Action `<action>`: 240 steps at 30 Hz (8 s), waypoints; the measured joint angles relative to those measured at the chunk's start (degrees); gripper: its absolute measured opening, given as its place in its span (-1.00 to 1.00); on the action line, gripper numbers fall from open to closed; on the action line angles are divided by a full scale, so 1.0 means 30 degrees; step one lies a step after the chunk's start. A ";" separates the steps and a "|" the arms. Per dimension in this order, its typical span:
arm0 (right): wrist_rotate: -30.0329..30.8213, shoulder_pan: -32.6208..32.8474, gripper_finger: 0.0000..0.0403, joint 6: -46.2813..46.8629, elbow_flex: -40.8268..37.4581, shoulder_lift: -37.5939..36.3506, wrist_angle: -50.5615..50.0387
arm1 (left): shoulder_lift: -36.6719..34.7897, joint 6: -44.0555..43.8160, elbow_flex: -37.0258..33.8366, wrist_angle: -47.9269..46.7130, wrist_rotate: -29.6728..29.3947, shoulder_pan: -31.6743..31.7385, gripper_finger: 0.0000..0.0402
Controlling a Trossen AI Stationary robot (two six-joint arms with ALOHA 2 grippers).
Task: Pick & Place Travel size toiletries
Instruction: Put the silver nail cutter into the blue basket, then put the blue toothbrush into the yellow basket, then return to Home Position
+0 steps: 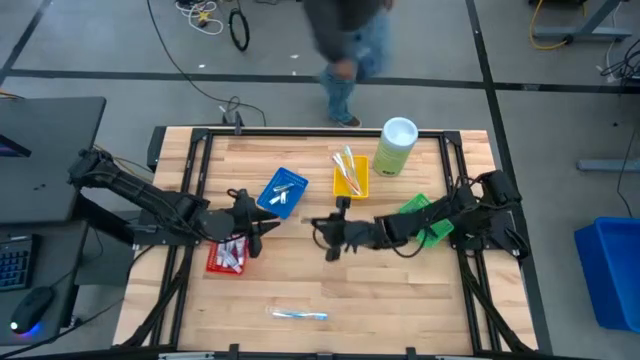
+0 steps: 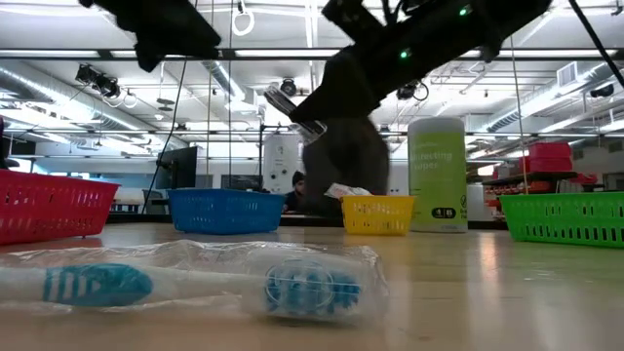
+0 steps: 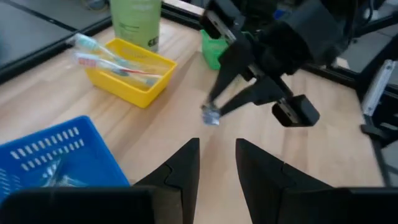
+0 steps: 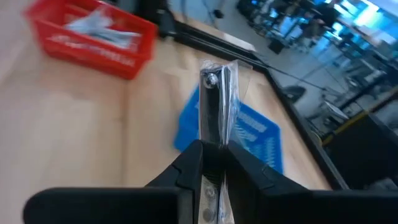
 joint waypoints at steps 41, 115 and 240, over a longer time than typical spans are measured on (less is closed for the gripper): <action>-0.2887 -0.1616 -0.71 0.1457 0.0027 0.0000 -0.0792 | 0.7513 0.4948 0.0009 0.7475 0.5000 0.4774 -0.38; -0.8607 0.4570 0.15 1.0966 0.9070 0.4804 -0.8084 | 0.7499 0.1691 -0.0005 0.1191 -0.0276 0.7863 -0.16; -0.0151 -0.5242 -0.33 1.2973 0.2679 -0.6742 -1.6822 | 0.0473 0.2963 0.0096 -0.1943 0.5232 0.6020 -0.16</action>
